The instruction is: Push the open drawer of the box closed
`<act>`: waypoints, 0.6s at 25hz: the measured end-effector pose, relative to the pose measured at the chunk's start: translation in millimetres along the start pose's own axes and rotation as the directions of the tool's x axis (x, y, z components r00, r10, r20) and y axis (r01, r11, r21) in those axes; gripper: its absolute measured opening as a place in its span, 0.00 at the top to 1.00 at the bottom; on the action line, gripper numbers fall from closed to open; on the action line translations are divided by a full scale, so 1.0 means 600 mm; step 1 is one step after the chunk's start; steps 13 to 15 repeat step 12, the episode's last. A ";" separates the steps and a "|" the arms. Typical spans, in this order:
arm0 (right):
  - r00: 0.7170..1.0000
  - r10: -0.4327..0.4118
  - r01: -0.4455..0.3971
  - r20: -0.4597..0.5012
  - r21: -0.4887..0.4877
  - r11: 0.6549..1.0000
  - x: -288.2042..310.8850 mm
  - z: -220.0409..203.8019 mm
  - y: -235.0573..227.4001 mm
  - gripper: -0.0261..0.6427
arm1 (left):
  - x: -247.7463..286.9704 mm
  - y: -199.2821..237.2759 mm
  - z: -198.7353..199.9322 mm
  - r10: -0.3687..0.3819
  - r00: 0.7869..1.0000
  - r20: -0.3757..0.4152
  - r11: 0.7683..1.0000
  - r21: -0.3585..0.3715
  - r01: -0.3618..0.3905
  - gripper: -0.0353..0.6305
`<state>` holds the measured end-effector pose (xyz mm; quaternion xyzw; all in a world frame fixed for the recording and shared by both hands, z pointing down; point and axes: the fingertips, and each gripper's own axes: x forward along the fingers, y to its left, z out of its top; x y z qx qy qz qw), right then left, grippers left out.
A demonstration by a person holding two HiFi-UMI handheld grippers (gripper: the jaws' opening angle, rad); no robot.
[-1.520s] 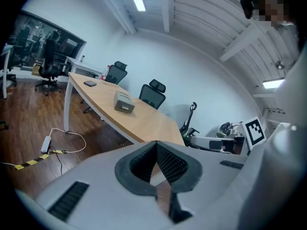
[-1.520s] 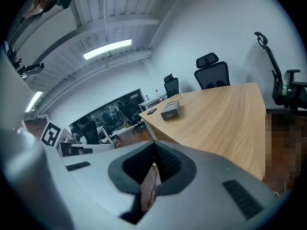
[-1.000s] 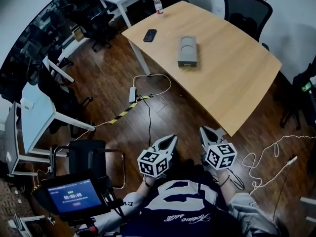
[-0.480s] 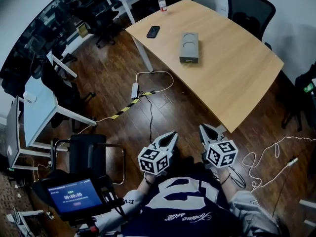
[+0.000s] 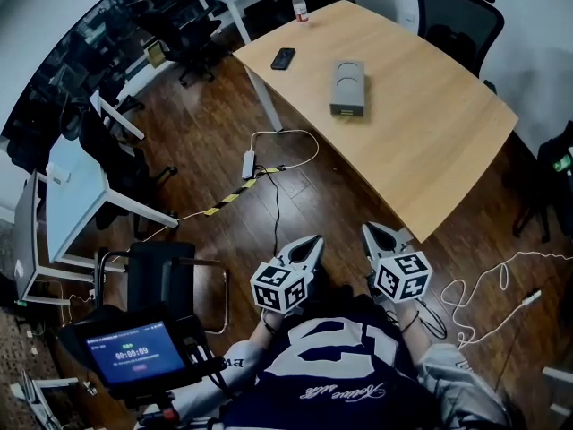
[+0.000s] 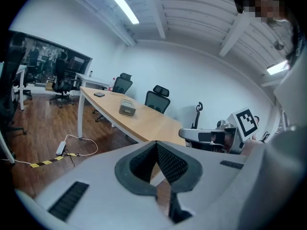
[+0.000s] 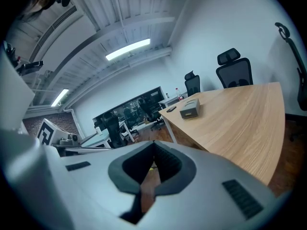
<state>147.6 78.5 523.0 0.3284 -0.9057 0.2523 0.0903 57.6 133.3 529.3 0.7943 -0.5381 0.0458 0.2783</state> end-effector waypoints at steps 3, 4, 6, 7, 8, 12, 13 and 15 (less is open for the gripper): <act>1.000 -0.003 0.003 -0.002 -0.003 1.000 -0.002 0.001 -0.002 0.97 | 0.002 -0.003 0.000 -0.004 1.000 -0.004 1.000 0.001 0.004 0.95; 1.000 -0.004 0.004 -0.002 -0.003 1.000 -0.003 0.001 -0.003 0.97 | 0.002 -0.003 0.000 -0.005 1.000 -0.005 1.000 0.001 0.005 0.95; 1.000 -0.007 0.007 -0.003 -0.003 1.000 -0.004 -0.001 -0.004 0.97 | 0.003 -0.004 -0.001 -0.007 1.000 -0.007 1.000 0.001 0.007 0.95; 1.000 -0.008 0.008 -0.004 -0.003 1.000 -0.005 -0.002 -0.004 0.97 | 0.003 -0.005 -0.002 -0.008 1.000 -0.007 1.000 0.000 0.008 0.95; 1.000 -0.010 0.010 -0.005 -0.004 1.000 -0.006 -0.002 -0.004 0.97 | 0.003 -0.005 -0.001 -0.008 1.000 -0.007 1.000 0.000 0.008 0.95; 1.000 -0.012 0.012 -0.008 -0.008 1.000 -0.009 -0.003 -0.004 0.97 | 0.003 -0.006 0.000 -0.009 1.000 -0.006 1.000 -0.001 0.009 0.95; 1.000 -0.012 0.012 -0.008 -0.008 1.000 -0.009 -0.003 -0.004 0.97 | 0.003 -0.006 0.000 -0.009 1.000 -0.006 1.000 -0.001 0.009 0.95; 1.000 -0.012 0.012 -0.008 -0.008 1.000 -0.009 -0.003 -0.004 0.97 | 0.003 -0.006 0.000 -0.009 1.000 -0.006 1.000 -0.001 0.009 0.95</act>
